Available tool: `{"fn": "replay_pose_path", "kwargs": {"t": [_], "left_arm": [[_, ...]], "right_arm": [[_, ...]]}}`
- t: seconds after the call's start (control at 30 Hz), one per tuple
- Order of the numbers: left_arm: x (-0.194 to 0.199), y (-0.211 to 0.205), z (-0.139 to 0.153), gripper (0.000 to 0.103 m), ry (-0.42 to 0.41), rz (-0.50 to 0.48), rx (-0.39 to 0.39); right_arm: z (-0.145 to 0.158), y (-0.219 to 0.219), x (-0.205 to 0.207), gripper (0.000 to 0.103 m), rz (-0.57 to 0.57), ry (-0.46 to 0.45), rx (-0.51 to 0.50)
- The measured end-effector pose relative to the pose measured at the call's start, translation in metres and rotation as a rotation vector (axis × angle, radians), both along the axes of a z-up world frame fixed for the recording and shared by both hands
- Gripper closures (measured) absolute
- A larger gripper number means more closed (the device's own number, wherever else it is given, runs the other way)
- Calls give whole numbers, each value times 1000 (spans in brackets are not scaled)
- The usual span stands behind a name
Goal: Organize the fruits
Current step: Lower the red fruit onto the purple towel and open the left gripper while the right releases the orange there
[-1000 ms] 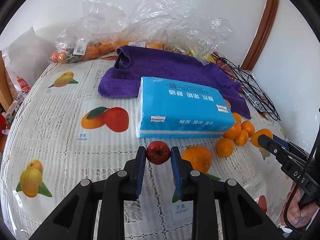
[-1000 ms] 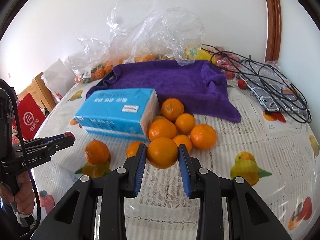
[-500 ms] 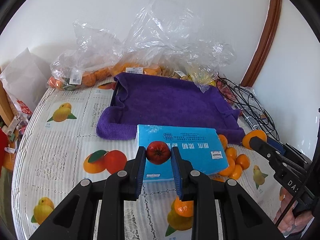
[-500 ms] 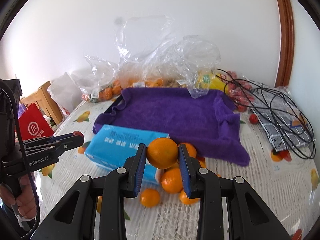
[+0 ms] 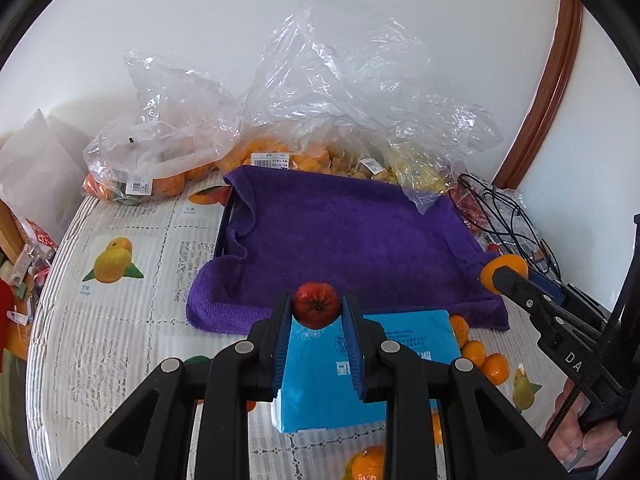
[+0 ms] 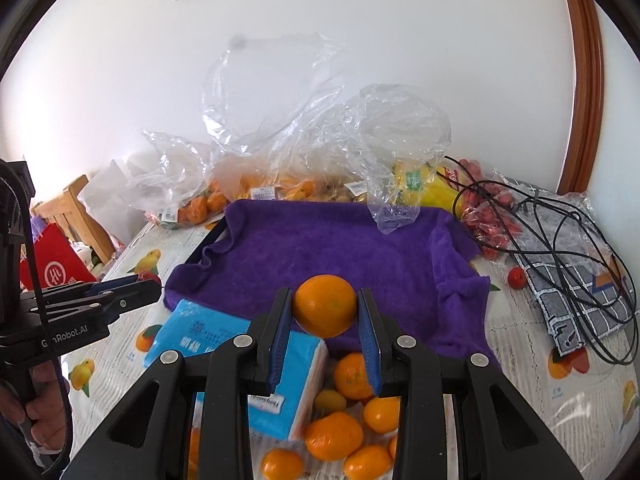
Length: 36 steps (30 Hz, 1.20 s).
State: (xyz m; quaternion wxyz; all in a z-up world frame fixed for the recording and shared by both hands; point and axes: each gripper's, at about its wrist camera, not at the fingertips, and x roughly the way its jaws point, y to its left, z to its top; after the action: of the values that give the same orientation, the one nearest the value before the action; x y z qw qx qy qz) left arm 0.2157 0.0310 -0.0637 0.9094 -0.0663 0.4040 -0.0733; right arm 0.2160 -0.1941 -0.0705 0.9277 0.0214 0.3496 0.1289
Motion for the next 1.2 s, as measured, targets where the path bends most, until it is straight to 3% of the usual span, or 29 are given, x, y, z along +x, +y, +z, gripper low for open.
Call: {"fn": "replay_pose_path", "kwargs": {"t": [0.37, 0.67, 0.93, 1.2], "left_arm": [[51, 3, -12, 79, 40, 13, 17], [91, 1, -28, 79, 73, -4, 35], [118, -1, -51, 79, 123, -2, 44], [135, -1, -66, 79, 169, 12, 61]], "right_arm": [[-12, -10, 47, 71, -31, 25, 0], [-42, -17, 80, 71, -37, 85, -16], [-69, -16, 93, 71, -39, 165, -12], [-74, -18, 96, 71, -45, 193, -13]]}}
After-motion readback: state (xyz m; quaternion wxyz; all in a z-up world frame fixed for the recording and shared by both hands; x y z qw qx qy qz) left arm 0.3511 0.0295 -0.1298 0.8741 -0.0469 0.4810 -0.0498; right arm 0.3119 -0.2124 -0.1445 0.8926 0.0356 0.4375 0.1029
